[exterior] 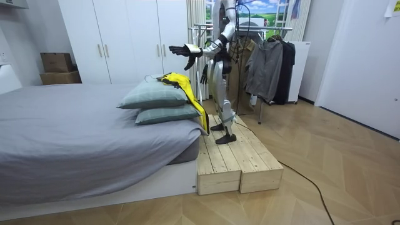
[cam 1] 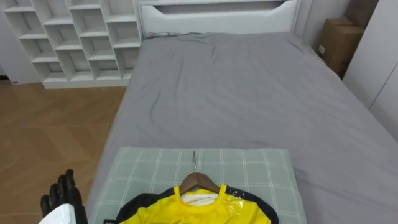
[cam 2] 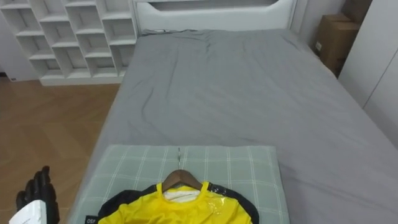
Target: Hang clothes
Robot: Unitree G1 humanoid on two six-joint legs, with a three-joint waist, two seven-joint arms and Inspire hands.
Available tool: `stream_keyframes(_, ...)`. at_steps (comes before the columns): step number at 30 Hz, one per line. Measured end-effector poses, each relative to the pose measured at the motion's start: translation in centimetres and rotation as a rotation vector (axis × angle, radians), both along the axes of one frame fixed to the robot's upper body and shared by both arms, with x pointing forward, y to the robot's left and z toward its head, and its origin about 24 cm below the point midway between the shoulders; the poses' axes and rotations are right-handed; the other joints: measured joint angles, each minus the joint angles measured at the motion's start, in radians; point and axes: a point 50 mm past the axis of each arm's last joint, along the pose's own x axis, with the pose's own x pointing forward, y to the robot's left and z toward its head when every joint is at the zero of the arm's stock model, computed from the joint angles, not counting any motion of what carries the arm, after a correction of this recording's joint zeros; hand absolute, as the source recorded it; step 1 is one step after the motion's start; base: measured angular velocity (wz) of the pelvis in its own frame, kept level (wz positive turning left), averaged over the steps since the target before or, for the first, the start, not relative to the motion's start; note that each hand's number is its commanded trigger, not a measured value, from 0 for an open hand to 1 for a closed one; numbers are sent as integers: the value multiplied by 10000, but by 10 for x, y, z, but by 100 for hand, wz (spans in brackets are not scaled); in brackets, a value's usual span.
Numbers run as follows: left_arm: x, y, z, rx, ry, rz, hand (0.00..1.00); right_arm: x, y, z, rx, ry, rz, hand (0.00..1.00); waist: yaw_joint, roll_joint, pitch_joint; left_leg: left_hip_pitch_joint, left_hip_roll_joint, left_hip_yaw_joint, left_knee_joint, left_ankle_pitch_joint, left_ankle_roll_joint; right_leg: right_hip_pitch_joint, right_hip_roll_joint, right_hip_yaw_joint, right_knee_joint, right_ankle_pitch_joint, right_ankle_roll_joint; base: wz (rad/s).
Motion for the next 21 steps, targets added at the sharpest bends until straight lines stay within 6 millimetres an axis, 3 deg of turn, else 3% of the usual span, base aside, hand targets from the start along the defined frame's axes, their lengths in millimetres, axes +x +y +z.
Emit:
stream_keyframes(5, 11, -3, 4, -23, -117, -194, 0, -7, -4, 0, -183, 303, -89, 0, -74, 145, -30, 59, 0, 67, -30, 0, 0, 5, 5, 109, 1, 0, 0, -3)
stream_keyframes(10, 15, -6, 5, -47, -169, -356, 0, -10, -5, -1, -256, 422, -159, 0, -96, 220, -2, 173, 8, 168, -124, 0, 0, 23, 12, 157, 1, 0, 0, -8)
stream_keyframes(21, 16, -13, 2, -41, 318, -1052, 0, -6, -3, -1, -177, 333, -72, 0, -114, 142, 45, 188, 8, 241, -141, 0, 0, 13, 17, 244, -4, 0, 0, -1)
